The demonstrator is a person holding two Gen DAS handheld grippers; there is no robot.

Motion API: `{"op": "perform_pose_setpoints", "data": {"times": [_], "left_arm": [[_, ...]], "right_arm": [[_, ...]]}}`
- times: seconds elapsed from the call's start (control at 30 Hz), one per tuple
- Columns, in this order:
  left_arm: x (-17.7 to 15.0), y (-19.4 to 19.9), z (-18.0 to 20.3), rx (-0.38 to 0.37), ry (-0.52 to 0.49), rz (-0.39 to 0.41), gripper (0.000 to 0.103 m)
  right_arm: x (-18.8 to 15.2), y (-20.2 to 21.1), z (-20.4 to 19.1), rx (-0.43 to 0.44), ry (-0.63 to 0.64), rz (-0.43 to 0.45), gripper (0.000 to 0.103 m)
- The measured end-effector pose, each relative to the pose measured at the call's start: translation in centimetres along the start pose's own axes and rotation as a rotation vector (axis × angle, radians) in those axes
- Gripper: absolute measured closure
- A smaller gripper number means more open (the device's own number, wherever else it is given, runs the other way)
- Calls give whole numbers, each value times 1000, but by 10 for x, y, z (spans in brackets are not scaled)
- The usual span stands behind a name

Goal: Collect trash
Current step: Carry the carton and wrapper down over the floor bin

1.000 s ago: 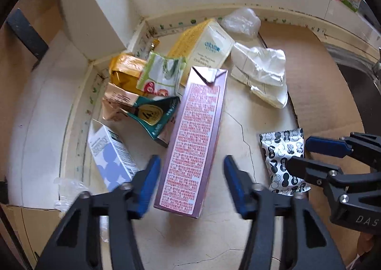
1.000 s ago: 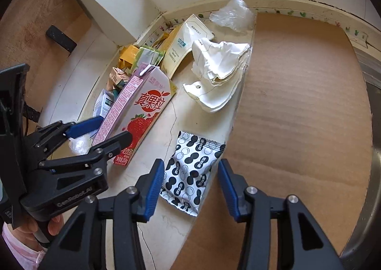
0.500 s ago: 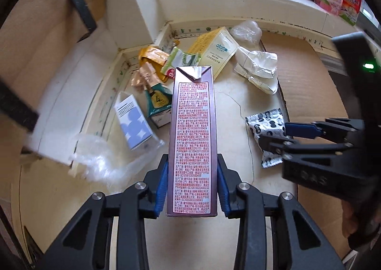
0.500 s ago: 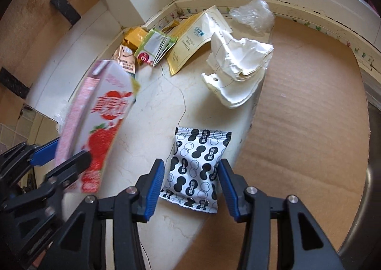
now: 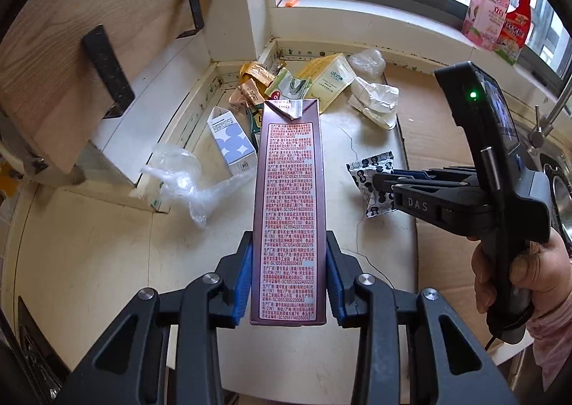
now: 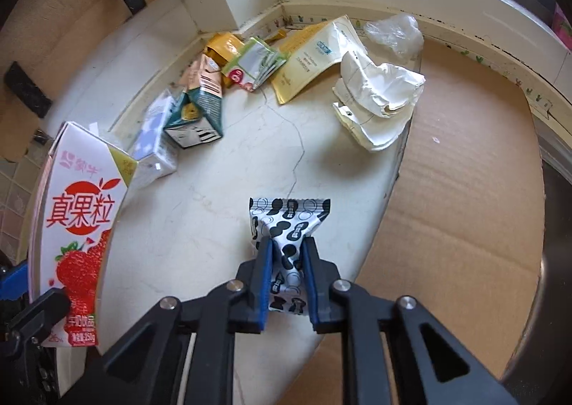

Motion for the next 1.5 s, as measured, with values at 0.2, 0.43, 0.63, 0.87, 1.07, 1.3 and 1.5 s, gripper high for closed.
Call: {"op": "perform_pose_setpoints", "data": {"times": [0.2, 0.43, 0.63, 0.87, 1.07, 1.3, 1.5], "left_arm": [[-17, 34, -1, -47, 26, 15, 69], [-39, 88, 9, -144, 44, 42, 69], [-62, 139, 15, -221, 31, 77, 69], [-105, 186, 3, -250, 27, 108, 69], [-148, 196, -8, -215, 2, 99, 69], [-199, 184, -29, -168, 16, 53, 69], [-240, 146, -50, -133, 57, -21, 69]], "right_arm": [[-9, 50, -18, 21, 20, 68, 88], [-35, 134, -46, 37, 51, 157, 88], [-69, 195, -72, 35, 103, 199, 88], [-119, 239, -107, 91, 143, 218, 88], [-157, 247, -133, 144, 169, 212, 88], [-190, 224, -150, 169, 175, 162, 88], [-215, 180, -158, 119, 188, 104, 88]]}}
Point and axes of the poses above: each gripper's, at about its wrist camera, not at the fingertips, and y roughly against the way its jaws point, z to its right, x to its top, the point moved 4 cm from there along -y, roughly the way its jaws point, and after that the axes turned 9 degrees about y, right-handed, at the moved point
